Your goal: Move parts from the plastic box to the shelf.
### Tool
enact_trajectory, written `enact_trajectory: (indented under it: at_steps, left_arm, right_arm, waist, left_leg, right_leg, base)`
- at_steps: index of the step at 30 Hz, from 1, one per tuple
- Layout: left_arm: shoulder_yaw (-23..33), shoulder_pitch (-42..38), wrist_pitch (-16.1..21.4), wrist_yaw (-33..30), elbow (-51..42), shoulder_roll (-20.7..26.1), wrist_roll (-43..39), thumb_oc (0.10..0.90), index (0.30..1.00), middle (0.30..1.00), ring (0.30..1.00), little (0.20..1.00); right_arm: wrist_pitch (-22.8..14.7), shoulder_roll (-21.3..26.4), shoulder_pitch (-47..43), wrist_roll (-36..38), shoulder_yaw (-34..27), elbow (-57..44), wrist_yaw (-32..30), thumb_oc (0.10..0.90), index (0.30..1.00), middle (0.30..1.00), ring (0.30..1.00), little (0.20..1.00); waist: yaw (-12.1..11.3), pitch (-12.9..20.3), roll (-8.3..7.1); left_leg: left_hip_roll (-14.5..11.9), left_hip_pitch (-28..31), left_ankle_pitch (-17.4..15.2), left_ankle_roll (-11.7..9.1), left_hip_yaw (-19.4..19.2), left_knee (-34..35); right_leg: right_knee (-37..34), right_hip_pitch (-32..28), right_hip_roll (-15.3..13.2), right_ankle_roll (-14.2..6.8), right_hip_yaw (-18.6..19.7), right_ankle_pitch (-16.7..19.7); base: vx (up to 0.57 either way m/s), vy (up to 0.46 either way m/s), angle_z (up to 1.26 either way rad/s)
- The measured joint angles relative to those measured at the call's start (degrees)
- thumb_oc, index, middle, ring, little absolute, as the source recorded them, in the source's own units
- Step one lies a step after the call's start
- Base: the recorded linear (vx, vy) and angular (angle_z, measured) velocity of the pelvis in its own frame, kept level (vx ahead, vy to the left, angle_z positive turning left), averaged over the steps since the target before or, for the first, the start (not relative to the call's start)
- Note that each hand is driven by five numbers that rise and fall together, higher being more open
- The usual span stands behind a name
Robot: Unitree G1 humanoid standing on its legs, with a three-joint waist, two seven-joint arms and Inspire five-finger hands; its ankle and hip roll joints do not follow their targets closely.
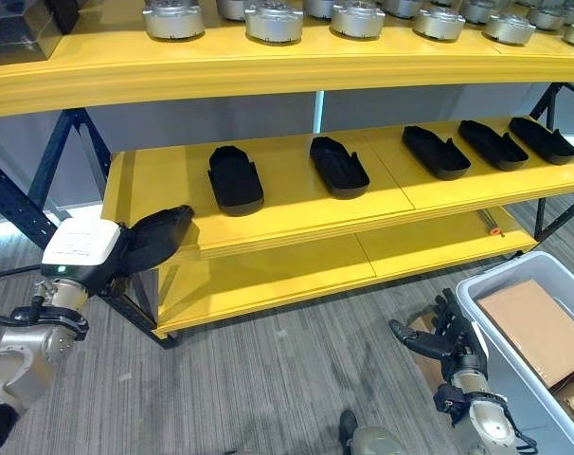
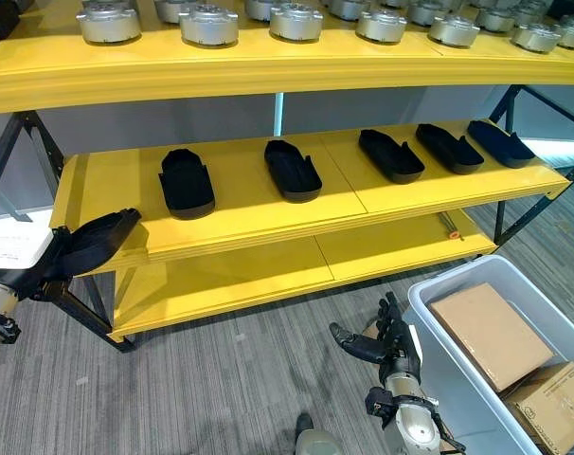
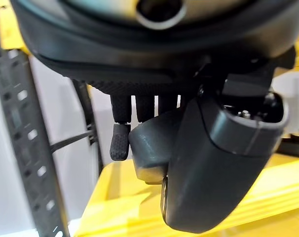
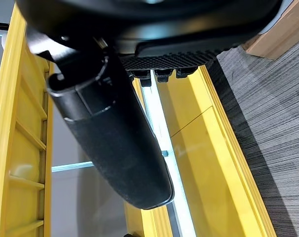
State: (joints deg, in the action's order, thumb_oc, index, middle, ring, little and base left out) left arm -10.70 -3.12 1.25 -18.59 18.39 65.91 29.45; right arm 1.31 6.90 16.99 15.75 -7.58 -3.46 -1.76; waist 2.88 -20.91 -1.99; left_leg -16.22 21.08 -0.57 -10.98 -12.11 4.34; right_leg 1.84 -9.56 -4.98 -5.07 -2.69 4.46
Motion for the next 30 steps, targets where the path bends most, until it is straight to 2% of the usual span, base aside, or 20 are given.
enact_trajectory:
  at_steps: [3,6,9,17,23,24,30]
  left_arm:
    - [-0.2,0.0,-0.5,-0.6,0.8,-0.8,-0.1,0.4,0.3,0.3,0.3,0.3]
    - [0.0,-0.8,-1.5,-2.4,1.9,-4.9,-1.5,0.4,0.3,0.3,0.3,0.3]
    - [0.0,-1.2,-1.4,-3.2,2.2,-6.5,-2.2,0.4,0.3,0.3,0.3,0.3]
    - [-1.3,-4.4,-1.5,-3.5,5.5,-6.8,-2.3,0.4,0.3,0.3,0.3,0.3]
    - [-7.1,-12.4,-1.7,-3.6,10.5,-6.8,-2.3,0.4,0.3,0.3,0.3,0.3]
    - [-9.3,-15.4,-1.9,-3.6,11.9,-6.8,-2.3,0.4,0.3,0.3,0.3,0.3]
    - [-11.6,-19.5,-2.1,-3.6,13.3,-6.4,-2.4,0.4,0.3,0.3,0.3,0.3]
  right_arm:
    - [0.0,0.0,0.0,0.0,0.0,0.0,0.0,0.9,1.0,1.0,1.0,1.0]
    - [0.0,0.0,0.0,0.0,0.0,0.0,0.1,0.9,1.0,1.0,1.0,1.0]
    - [0.0,0.0,0.0,0.0,0.0,0.0,0.0,0.9,1.0,1.0,1.0,1.0]
    - [0.0,0.0,0.2,0.0,0.0,0.0,0.0,0.9,1.0,1.0,1.0,1.0]
    - [0.1,0.1,0.4,0.0,0.1,0.0,0.1,0.9,1.0,1.0,1.0,1.0]
    - [0.1,0.1,0.4,0.0,0.1,0.0,0.2,0.9,1.0,1.0,1.0,1.0]
    - [0.1,0.2,0.4,0.0,0.1,0.0,0.2,0.9,1.0,1.0,1.0,1.0]
  waist:
    - [-0.2,-0.2,-0.37]
    - [-0.2,-0.2,-0.38]
    - [-0.1,-0.2,-0.46]
    - [0.0,-0.9,-0.42]
    - [-0.1,-2.1,-0.18]
    - [-0.1,-2.8,0.08]
    - [0.2,-4.6,0.4]
  left_leg:
    - [0.0,0.0,0.0,0.0,0.0,0.0]
    - [0.0,0.0,0.0,0.0,0.0,0.0]
    - [-0.1,0.0,0.0,-0.1,0.0,0.0]
    - [-0.6,0.0,0.2,-0.4,0.1,0.1]
    - [-0.6,-0.2,0.4,-0.4,0.8,0.1]
    - [-0.6,-0.4,0.5,-0.4,1.0,0.1]
    - [-0.6,-0.3,0.6,-0.5,1.0,0.1]
  right_leg:
    - [0.0,0.0,0.0,0.0,0.0,0.0]
    - [0.0,0.0,0.0,0.0,0.0,0.0]
    - [0.0,0.0,0.1,0.0,-0.1,0.0]
    - [0.1,0.0,0.5,0.1,-0.4,-0.1]
    - [0.2,-0.1,0.4,0.2,-1.0,-0.1]
    - [0.2,-0.1,0.4,0.2,-1.1,-0.1]
    - [0.3,-0.1,0.4,0.2,-1.1,-0.1]
  base:
    - [0.0,0.0,0.0]
    - [0.0,0.0,0.0]
    - [0.0,0.0,0.0]
    - [0.0,0.0,0.01]
    - [0.0,-0.01,0.04]
    - [0.01,-0.014,0.04]
    - [0.0,0.0,0.0]
